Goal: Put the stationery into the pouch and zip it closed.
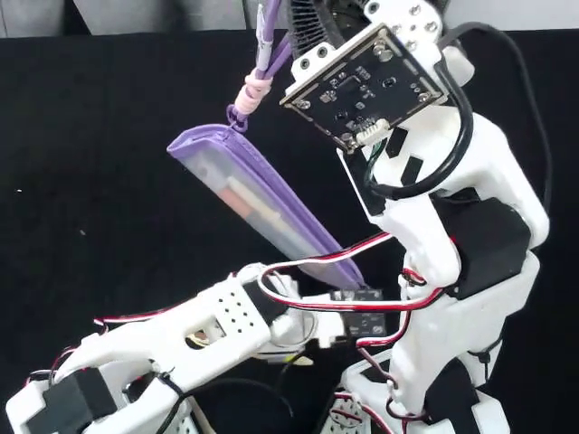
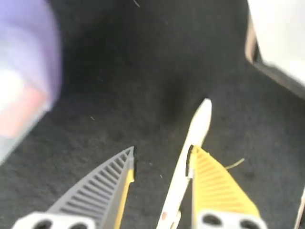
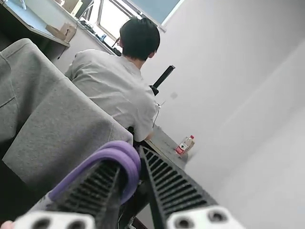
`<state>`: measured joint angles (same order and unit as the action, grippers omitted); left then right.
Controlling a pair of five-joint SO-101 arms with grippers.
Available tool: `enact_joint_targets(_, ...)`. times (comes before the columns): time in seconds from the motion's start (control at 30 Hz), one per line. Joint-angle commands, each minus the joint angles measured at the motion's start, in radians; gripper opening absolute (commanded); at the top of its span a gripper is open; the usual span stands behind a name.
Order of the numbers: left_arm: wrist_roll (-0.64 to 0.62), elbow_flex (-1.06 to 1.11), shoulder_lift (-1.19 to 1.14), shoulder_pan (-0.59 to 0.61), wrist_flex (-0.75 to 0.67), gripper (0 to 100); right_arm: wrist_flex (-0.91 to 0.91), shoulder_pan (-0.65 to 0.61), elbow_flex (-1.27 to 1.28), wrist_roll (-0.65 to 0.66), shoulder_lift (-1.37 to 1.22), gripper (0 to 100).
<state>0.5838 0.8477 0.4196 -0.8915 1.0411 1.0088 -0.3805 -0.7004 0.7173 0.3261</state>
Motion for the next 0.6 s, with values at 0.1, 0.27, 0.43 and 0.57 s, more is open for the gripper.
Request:
enact_joint_targets(0.1, 0.029, 0.036, 0.034, 0.005, 0.0, 20, 0.002, 0.014, -0.015, 0.005, 0.022, 1.1)
enact_joint_targets(0.27, 0.029, 0.045, 0.034, 0.01, -0.002, 20, 0.002, 0.014, -0.008, 0.005, 0.022, 1.1)
enact_joint_targets(0.43, 0.032, 0.056, -0.014, 0.01, -0.075, 20, 0.002, 0.012, -0.008, 0.005, 0.022, 1.1)
enact_joint_targets(0.57, 0.074, 0.015, -0.141, 0.008, -0.092, 19, 0.002, 0.012, -0.008, 0.005, 0.022, 1.1)
